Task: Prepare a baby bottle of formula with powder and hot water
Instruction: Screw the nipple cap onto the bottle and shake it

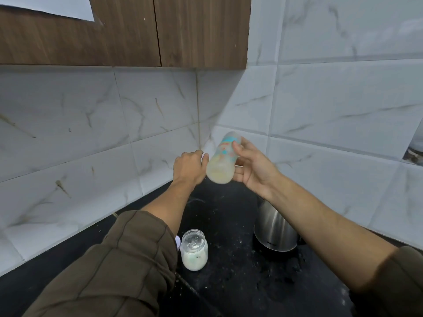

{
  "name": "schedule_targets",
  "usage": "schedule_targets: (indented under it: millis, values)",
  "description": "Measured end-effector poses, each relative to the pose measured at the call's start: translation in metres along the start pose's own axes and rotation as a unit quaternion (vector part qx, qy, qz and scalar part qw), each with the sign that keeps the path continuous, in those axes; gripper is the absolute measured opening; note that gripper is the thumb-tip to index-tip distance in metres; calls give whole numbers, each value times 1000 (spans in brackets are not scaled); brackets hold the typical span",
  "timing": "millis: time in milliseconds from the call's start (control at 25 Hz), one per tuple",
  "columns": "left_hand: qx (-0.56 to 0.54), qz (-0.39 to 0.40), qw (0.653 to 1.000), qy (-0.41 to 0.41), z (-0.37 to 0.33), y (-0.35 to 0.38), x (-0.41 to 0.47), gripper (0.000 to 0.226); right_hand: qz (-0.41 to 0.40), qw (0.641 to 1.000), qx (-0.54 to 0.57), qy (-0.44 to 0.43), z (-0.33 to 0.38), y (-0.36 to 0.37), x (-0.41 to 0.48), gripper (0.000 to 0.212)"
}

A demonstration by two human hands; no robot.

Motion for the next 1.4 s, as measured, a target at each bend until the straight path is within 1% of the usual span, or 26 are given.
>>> schedule_targets:
  millis: [80, 200, 240, 320, 360, 400, 440, 520, 560, 600, 680, 720, 760, 880, 920, 1000, 1040, 1080, 1120, 1200, 1240, 1280, 1360, 1400]
  values:
    - [13, 9, 1000, 7, -2, 2, 0, 28, 12, 1000, -26, 4, -1, 1, 0, 40]
    - [7, 6, 1000, 3, -7, 2, -4, 30, -52, 997, 55, 9, -3, -3, 6, 32]
    - [6, 6, 1000, 4, -8, 2, -4, 30, -54, 996, 64, 24, -4, -5, 6, 33]
    - [7, 13, 1000, 10, -8, 4, -3, 29, -4, 999, 4, 46, -5, -3, 2, 36]
    - [9, 17, 1000, 10, -6, 5, -2, 30, 21, 999, -22, 44, -7, -4, -1, 39]
    - [9, 19, 1000, 9, -5, 6, -2, 30, 28, 998, -32, 35, -7, -4, -1, 42]
    - [5, 16, 1000, 6, -5, 7, -2, 30, 17, 999, -21, 27, -5, -5, 2, 42]
    - [-7, 6, 1000, -2, -6, 7, -4, 32, -32, 999, 35, 18, -3, -10, 6, 45]
    - [-7, 4, 1000, 0, -6, 7, -5, 33, -37, 998, 48, 24, -2, -12, 7, 48]
    - [-3, 6, 1000, 4, -7, 7, -4, 32, -17, 999, 32, 32, -2, -11, 5, 50]
    - [4, 16, 1000, 8, -6, 9, -1, 32, 55, 997, -32, 42, -5, -9, -1, 54]
    - [7, 21, 1000, 7, -6, 9, 0, 32, 75, 995, -46, 39, -7, -8, -2, 57]
    - [10, 22, 1000, 7, -6, 8, 0, 31, 74, 996, -43, 30, -7, -8, 0, 61]
    - [14, 17, 1000, 8, -7, 8, 1, 28, 6, 1000, 27, 8, -6, -10, 6, 60]
    - [10, 16, 1000, 6, -8, 8, 1, 28, 11, 1000, 24, 15, -6, -11, 5, 61]
    - [1, 17, 1000, 1, -8, 7, 2, 31, 72, 996, -34, 42, -5, -9, 0, 65]
    - [2, 15, 1000, 0, -8, 7, 2, 32, 96, 993, -56, 43, -4, -9, -3, 67]
    - [2, 15, 1000, 1, -8, 6, 3, 32, 102, 993, -60, 31, -2, -10, -1, 69]
    - [2, 16, 1000, 0, -8, 6, 2, 31, 84, 995, -44, 10, 2, -11, 2, 70]
    - [-1, 18, 1000, -4, -9, 4, 0, 31, 37, 999, 23, -33, 10, -11, 8, 72]
    - [2, 19, 1000, -4, -9, 4, 0, 31, 39, 998, 35, -47, 13, -12, 9, 75]
    - [8, 22, 1000, 0, -9, 4, 1, 30, 64, 997, 21, -50, 15, -12, 8, 79]
    - [19, 29, 999, 5, -10, 2, 2, 29, 141, 987, -64, -35, 15, -8, 0, 88]
    - [20, 32, 999, 4, -11, 1, 2, 29, 163, 981, -98, -33, 16, -5, -3, 89]
Point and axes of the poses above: each hand's wrist, its own x-axis towards the middle knuckle, its own y-axis out of the palm, z = x × y, the point moved 2 cm from there along x, towards the middle knuckle, and after that the axes turned 4 degrees about x, right-handed, at the moved point
